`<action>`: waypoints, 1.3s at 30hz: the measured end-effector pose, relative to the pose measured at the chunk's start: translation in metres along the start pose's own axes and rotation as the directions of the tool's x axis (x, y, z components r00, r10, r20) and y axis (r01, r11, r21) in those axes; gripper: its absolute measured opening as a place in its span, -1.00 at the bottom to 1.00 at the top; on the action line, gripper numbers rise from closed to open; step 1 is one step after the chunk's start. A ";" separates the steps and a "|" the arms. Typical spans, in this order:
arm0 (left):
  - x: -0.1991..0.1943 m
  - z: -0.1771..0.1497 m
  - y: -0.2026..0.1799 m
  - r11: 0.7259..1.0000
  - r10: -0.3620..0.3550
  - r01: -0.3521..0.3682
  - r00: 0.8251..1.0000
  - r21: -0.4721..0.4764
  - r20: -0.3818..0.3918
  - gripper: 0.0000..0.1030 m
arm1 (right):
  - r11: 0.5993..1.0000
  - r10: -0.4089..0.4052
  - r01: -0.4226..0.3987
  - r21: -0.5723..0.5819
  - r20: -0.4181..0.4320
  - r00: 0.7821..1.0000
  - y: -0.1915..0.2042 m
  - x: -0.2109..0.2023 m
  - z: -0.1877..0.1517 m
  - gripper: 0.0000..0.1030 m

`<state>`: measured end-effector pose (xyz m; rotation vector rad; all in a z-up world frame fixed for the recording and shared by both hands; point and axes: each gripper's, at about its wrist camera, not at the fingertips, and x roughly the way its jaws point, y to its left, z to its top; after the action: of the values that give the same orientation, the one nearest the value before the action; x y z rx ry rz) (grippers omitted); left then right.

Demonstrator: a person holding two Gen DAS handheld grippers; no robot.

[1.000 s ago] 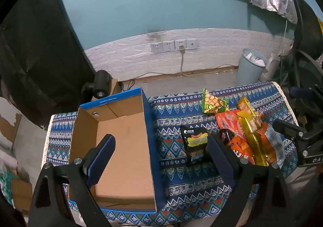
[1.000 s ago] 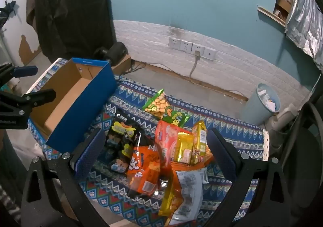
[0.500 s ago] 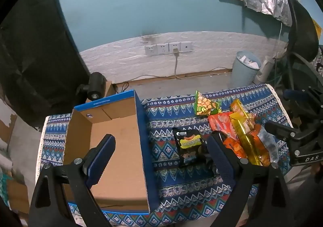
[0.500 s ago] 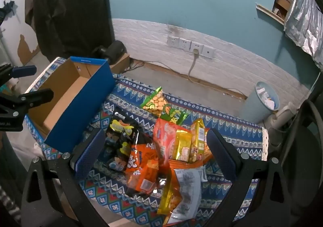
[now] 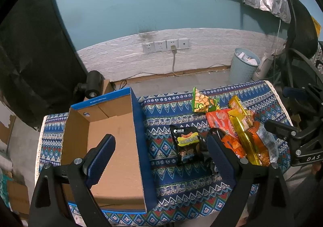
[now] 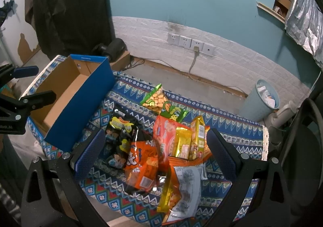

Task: Organize snacks

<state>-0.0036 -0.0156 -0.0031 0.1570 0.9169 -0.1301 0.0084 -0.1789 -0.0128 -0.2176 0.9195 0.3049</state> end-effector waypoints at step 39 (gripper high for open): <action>0.001 -0.002 -0.006 1.000 -0.003 0.003 1.000 0.009 -0.009 0.82 | 1.000 0.004 -0.004 -0.009 -0.016 1.000 0.005 0.003 -0.004 0.91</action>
<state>-0.0057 -0.0210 -0.0062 0.1648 0.9261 -0.1360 0.0054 -0.1748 -0.0183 -0.2271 0.9346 0.3111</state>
